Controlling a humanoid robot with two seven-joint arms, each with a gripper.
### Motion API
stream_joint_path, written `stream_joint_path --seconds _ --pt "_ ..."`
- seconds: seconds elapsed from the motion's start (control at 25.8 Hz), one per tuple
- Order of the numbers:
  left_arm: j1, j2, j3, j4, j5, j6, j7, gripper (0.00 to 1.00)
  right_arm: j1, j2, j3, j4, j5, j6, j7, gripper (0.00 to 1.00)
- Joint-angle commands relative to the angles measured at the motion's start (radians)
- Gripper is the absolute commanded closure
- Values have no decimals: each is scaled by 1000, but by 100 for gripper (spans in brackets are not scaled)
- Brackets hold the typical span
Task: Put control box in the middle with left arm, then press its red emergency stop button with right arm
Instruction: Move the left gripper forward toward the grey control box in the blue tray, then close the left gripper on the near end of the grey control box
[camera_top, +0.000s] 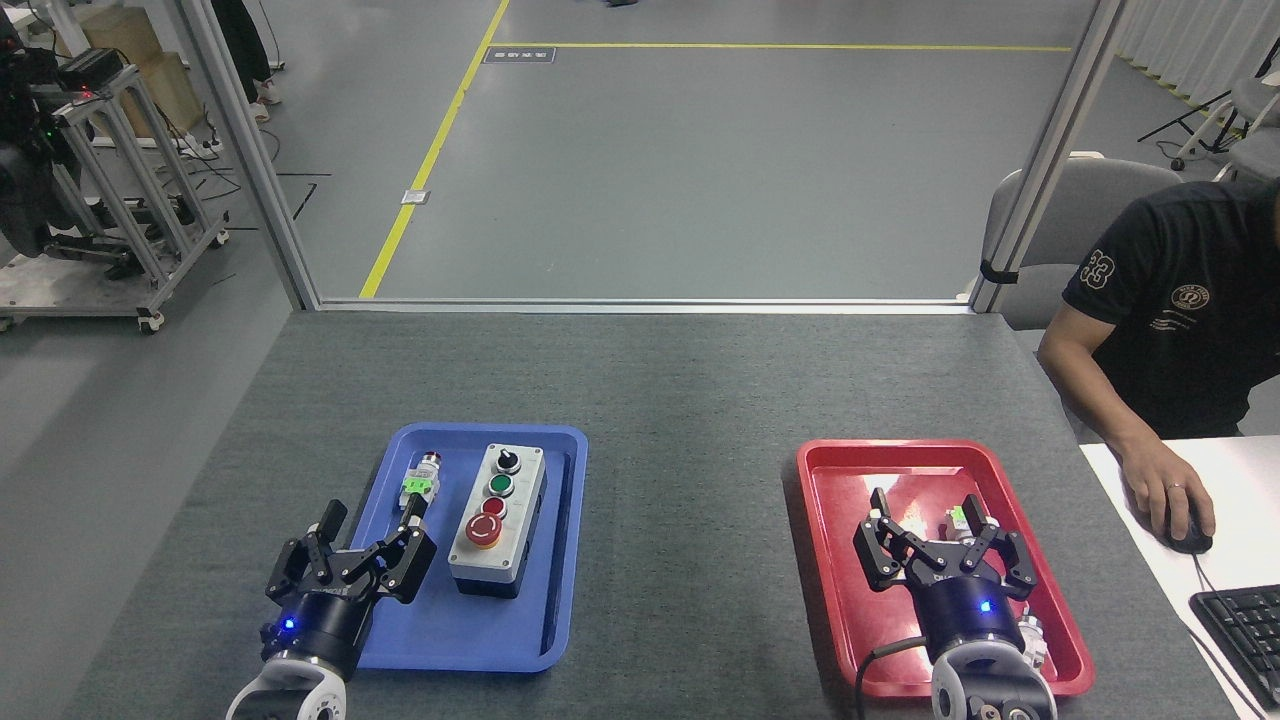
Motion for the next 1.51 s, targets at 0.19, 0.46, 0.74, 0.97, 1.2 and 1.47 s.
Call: stream_joint_path --seconds 0.19,0.46,0.74,0.97,1.2,1.47 --pt "55 11 -12 -77 -144 4 11 1 2 -4 0 0 -2 0 -1 0" --pt "73 -115 -41 8 -401 7 3 1 0 -1 0 0 -2 0 -1 0" --pt "-57 -145 -79 233 -447 119 -5 1 -2 1 0 0 0 3 -1 0" --pt "-106 -138 -79 310 -440 125 -5 1 -6 -4 0 -1 -2 -1 -1 0" --pt "-103 -136 -79 298 -432 112 -6 1 -8 -2 0 0 -2 0 -1 0" --pt "-100 -136 -79 253 -403 63 -6 1 -8 -1 0 0 0 0 -1 0"
